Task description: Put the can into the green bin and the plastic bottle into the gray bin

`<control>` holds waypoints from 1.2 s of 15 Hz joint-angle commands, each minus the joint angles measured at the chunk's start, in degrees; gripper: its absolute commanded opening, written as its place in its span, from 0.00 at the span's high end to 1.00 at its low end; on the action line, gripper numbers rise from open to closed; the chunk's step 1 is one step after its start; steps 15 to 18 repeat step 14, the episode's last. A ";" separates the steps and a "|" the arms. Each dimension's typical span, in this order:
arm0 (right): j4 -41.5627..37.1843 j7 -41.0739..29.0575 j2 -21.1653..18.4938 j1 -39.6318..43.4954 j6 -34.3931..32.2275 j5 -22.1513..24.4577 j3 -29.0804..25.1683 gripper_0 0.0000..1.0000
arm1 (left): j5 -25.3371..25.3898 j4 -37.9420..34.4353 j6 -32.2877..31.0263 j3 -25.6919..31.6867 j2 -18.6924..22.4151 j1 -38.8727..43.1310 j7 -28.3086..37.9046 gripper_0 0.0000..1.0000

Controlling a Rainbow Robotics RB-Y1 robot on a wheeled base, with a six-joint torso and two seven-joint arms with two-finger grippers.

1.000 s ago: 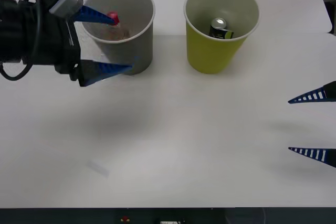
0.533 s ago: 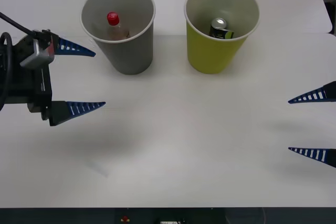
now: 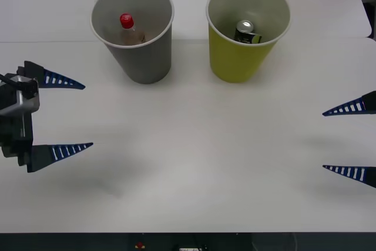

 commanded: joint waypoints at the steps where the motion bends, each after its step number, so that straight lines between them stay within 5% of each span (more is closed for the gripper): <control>1: 0.00 0.00 0.00 0.00 0.00 0.00 0.00 0.00 | -0.08 -0.17 -0.03 0.85 0.17 1.70 -1.11 0.00; 18: 0.00 0.00 0.00 0.00 0.00 0.00 0.00 0.00 | 0.35 -0.26 -3.28 2.17 0.26 3.37 -1.20 0.00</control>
